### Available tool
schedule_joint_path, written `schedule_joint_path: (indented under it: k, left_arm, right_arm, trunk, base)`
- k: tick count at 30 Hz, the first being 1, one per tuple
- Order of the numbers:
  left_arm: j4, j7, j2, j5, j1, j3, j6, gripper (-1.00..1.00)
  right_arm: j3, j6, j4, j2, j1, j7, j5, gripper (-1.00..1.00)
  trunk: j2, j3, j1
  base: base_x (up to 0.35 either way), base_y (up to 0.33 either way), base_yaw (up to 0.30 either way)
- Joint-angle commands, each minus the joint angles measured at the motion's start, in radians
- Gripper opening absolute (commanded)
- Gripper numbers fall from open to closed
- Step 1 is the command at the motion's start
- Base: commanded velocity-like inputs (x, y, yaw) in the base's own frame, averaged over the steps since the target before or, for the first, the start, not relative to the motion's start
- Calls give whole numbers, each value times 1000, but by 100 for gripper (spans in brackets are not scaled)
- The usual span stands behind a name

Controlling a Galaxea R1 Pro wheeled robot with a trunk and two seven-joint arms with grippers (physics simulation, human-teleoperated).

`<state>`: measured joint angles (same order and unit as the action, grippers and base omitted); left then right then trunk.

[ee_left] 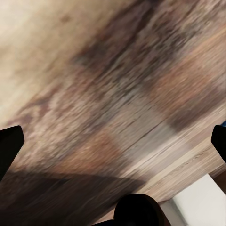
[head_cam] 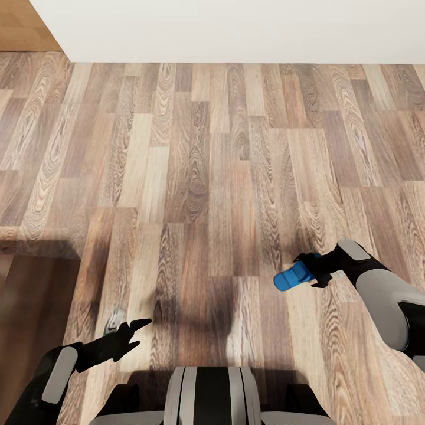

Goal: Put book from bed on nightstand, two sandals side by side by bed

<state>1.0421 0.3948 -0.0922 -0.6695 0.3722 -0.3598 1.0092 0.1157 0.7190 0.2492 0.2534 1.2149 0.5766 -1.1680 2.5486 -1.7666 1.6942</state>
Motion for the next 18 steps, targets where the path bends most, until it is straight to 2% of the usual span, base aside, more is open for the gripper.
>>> schedule_joint_path:
  k: [1,2,18]
  left_arm:
    - [0,8,0,7,1,-2,5,100]
    - [0,8,0,7,1,-2,5,100]
    - [0,8,0,7,1,-2,5,100]
  right_arm:
    - [5,2,2,0,0,9,-5,100]
    - [5,2,2,0,0,9,-5,-100]
    - [5,2,5,0,0,9,-2,-100]
  trunk:
    - [0,0,0]
    - [0,0,0]
    - [0,0,0]
  base:
    - [0,0,0]
    - [0,0,0]
    - [0,0,0]
